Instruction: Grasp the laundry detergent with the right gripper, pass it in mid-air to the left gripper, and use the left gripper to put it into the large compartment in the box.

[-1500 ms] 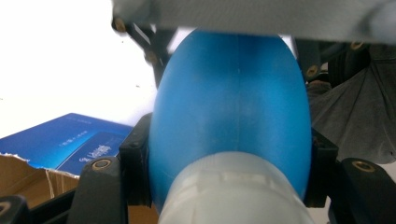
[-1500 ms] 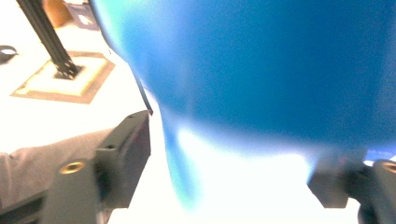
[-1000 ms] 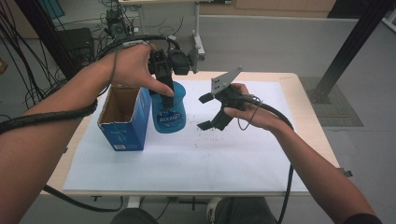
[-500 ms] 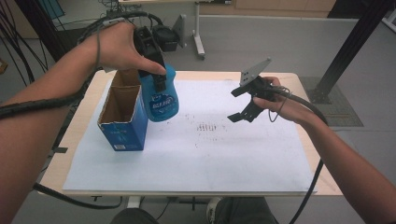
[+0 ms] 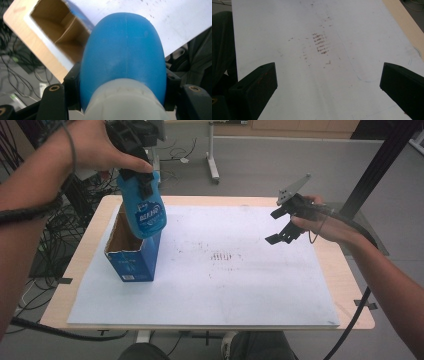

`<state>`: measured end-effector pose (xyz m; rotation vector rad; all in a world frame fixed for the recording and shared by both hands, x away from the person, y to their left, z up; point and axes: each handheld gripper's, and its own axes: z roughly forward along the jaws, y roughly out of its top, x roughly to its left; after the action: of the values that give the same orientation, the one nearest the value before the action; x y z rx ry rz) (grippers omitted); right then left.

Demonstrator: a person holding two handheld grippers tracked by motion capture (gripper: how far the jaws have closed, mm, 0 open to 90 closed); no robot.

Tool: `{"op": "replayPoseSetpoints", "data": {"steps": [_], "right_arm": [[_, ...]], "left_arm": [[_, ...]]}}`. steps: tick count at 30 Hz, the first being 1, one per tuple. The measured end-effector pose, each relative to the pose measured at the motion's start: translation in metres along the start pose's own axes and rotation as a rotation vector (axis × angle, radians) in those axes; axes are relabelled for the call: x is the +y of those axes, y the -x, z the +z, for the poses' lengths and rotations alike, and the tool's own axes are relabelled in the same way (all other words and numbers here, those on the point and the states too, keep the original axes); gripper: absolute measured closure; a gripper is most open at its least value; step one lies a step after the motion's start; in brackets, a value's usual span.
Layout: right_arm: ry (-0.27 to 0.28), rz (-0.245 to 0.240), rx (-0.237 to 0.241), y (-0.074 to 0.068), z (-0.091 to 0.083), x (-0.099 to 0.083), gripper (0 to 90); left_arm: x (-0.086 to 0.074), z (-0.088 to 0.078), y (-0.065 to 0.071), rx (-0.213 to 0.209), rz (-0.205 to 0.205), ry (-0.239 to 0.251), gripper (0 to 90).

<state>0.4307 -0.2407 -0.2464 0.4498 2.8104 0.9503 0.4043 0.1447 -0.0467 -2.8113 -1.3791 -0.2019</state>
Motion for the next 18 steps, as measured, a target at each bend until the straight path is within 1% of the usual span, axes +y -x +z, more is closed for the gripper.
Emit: {"op": "replayPoseSetpoints", "data": {"steps": [1, 3, 4, 7, 14, 15, 18], "right_arm": [[-0.007, -0.001, -0.003, 0.0, -0.001, 0.0, 1.1], [-0.026, -0.009, -0.011, 0.0, -0.003, -0.001, 1.1], [-0.036, -0.018, -0.019, 0.0, -0.005, -0.001, 1.1], [-0.034, -0.009, -0.022, 0.001, -0.01, -0.001, 1.1], [-0.042, 0.002, -0.044, 0.002, -0.019, -0.004, 1.1], [-0.043, 0.002, -0.045, 0.002, -0.02, -0.004, 1.1], [-0.051, 0.012, -0.052, 0.002, -0.022, -0.007, 1.1]], "left_arm": [[-0.002, -0.004, -0.004, 0.004, -0.015, -0.004, 37.7], [-0.005, -0.009, -0.009, 0.013, -0.06, 0.005, 37.7], [-0.007, -0.012, -0.013, 0.016, -0.09, 0.003, 37.7], [-0.01, -0.018, -0.021, 0.018, -0.159, 0.009, 37.7], [-0.015, -0.026, -0.038, -0.001, -0.327, 0.027, 37.7], [-0.015, -0.027, -0.04, 0.003, -0.346, 0.026, 37.7], [-0.015, -0.028, -0.049, 0.021, -0.422, 0.025, 37.7]]}}
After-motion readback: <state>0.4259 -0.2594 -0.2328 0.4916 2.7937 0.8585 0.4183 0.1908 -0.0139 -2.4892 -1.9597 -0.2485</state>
